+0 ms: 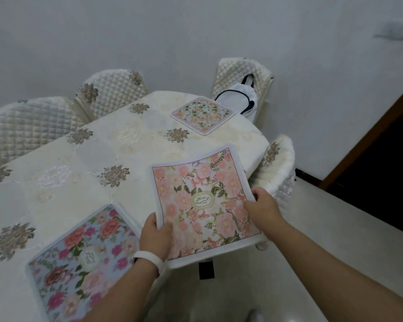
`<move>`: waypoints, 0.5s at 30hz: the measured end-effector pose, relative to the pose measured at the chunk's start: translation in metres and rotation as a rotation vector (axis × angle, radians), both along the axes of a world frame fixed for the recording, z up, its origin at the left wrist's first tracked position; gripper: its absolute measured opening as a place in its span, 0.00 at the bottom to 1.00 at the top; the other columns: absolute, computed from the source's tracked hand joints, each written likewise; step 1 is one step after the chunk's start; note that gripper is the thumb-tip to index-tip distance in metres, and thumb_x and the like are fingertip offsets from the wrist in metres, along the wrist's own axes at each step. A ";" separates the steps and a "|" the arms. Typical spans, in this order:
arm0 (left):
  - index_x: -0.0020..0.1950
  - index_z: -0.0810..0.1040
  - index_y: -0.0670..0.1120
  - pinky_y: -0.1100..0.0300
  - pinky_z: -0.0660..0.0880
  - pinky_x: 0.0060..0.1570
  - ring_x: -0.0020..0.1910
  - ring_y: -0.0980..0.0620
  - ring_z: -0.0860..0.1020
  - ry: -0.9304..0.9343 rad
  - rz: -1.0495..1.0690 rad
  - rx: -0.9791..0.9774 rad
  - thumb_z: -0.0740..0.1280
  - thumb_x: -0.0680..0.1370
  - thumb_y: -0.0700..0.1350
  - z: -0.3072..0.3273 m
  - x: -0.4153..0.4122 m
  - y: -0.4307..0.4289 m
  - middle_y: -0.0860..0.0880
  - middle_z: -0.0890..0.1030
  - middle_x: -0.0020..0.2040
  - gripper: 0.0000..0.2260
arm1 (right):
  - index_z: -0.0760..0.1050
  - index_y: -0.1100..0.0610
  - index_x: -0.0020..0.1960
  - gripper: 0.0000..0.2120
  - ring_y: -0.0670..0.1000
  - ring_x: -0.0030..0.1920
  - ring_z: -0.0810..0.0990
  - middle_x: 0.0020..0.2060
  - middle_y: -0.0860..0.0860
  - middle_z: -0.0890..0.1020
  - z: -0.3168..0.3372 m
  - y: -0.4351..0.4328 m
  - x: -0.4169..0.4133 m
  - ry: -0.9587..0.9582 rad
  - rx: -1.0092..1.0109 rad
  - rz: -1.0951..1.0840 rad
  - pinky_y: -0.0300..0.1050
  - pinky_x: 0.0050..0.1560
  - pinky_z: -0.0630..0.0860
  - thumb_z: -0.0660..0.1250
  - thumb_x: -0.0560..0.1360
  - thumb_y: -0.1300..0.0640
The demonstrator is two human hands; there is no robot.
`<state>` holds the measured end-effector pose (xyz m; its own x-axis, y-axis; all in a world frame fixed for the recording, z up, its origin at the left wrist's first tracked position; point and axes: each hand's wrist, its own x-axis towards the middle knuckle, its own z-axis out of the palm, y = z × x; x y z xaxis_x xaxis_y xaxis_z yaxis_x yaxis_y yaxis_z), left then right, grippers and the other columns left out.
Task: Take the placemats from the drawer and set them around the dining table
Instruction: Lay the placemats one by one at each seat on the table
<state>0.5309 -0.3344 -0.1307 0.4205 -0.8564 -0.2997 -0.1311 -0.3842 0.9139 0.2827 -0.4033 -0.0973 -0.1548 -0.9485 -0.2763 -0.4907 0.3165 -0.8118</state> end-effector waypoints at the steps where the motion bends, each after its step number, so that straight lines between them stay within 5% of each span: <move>1: 0.53 0.75 0.50 0.54 0.77 0.45 0.45 0.48 0.80 0.004 -0.007 -0.005 0.63 0.78 0.39 0.003 -0.019 -0.008 0.52 0.81 0.47 0.08 | 0.75 0.53 0.52 0.06 0.51 0.42 0.80 0.43 0.50 0.81 0.002 -0.006 -0.019 0.002 -0.009 -0.009 0.45 0.38 0.77 0.64 0.76 0.60; 6: 0.54 0.77 0.46 0.51 0.79 0.42 0.44 0.44 0.82 0.030 -0.049 0.006 0.64 0.77 0.37 0.026 -0.088 -0.055 0.47 0.83 0.47 0.08 | 0.73 0.50 0.50 0.06 0.49 0.43 0.80 0.44 0.48 0.80 0.014 -0.036 -0.110 -0.043 -0.046 -0.039 0.48 0.43 0.80 0.64 0.76 0.60; 11: 0.54 0.78 0.47 0.42 0.80 0.47 0.45 0.41 0.83 0.073 -0.062 -0.022 0.64 0.77 0.36 0.040 -0.135 -0.084 0.44 0.84 0.49 0.09 | 0.74 0.51 0.51 0.07 0.48 0.42 0.80 0.43 0.47 0.80 0.028 -0.062 -0.170 -0.077 -0.054 -0.032 0.43 0.36 0.76 0.64 0.76 0.60; 15: 0.52 0.78 0.50 0.42 0.80 0.47 0.44 0.42 0.83 0.054 -0.037 -0.036 0.65 0.77 0.38 0.040 -0.161 -0.101 0.45 0.84 0.49 0.09 | 0.75 0.50 0.50 0.07 0.52 0.43 0.83 0.44 0.49 0.82 0.029 -0.081 -0.196 -0.111 -0.042 -0.031 0.51 0.45 0.82 0.64 0.75 0.60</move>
